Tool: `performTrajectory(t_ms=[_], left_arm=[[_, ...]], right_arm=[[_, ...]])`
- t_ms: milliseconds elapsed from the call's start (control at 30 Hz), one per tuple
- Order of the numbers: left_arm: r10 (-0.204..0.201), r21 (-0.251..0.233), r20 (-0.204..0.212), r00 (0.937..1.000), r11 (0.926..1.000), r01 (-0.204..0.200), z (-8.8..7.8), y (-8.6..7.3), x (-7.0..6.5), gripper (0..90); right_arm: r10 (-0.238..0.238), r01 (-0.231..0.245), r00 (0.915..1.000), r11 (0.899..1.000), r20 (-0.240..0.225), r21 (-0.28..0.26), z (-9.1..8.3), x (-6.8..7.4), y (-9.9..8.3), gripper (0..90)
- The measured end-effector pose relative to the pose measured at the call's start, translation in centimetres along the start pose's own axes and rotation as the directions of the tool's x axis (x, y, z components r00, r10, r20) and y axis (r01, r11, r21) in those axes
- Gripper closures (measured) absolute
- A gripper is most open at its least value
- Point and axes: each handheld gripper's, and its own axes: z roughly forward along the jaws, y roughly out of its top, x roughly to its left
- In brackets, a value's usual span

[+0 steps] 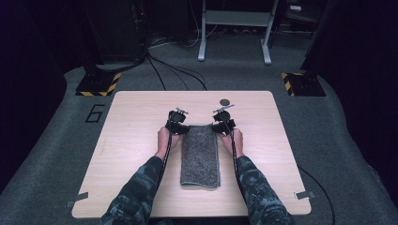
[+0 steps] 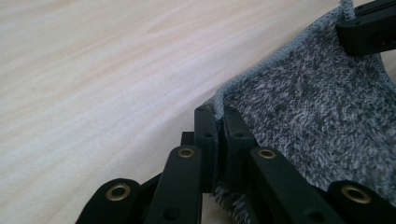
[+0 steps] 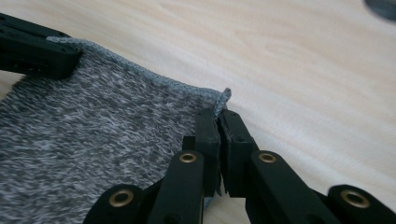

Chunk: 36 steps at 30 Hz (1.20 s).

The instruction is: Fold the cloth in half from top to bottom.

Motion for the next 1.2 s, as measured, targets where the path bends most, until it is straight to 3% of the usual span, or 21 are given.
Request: performTrajectory(t_ms=[133,400,667,733,833,1000,1200], left_arm=[[-0.006,-0.035,0.018,0.9998,0.9994,0.007,-1.2,0.5,0.2,86.4],[0.013,-0.098,0.011,0.9999,0.9951,-0.012,-3.0,1.6,0.2,86.4],[0.040,-0.154,-0.003,0.9992,0.9873,-0.040,-5.3,3.1,0.0,86.5],[0.034,-0.174,-0.005,0.9994,0.9841,-0.034,-5.8,3.3,-0.1,86.4],[0.059,-0.192,-0.003,0.9983,0.9797,-0.058,-6.5,3.6,-0.4,86.4],[0.068,-0.218,0.023,0.9974,0.9741,-0.062,-7.7,3.4,-1.0,86.4],[0.109,-0.231,0.039,0.9933,0.9681,-0.097,-8.7,2.2,-2.2,86.4]], right_arm=[[-0.027,0.027,0.9996,0.998,0.007,-0.048,-1.2,0.2,0.5,86.9],[-0.048,0.050,0.9986,0.994,0.019,-0.100,-3.2,0.4,1.7,87.0],[-0.063,0.066,0.9978,0.985,0.020,-0.162,-5.4,0.5,3.0,86.9],[-0.087,0.090,0.9959,0.979,0.026,-0.181,-6.1,0.5,3.3,86.9],[-0.096,0.099,0.9950,0.974,0.027,-0.203,-7.1,0.6,3.5,86.9],[-0.099,0.101,0.9949,0.970,0.021,-0.222,-8.5,0.7,3.2,86.7],[-0.128,0.124,0.9918,0.962,0.001,-0.243,-10.2,1.2,1.6,86.5]])
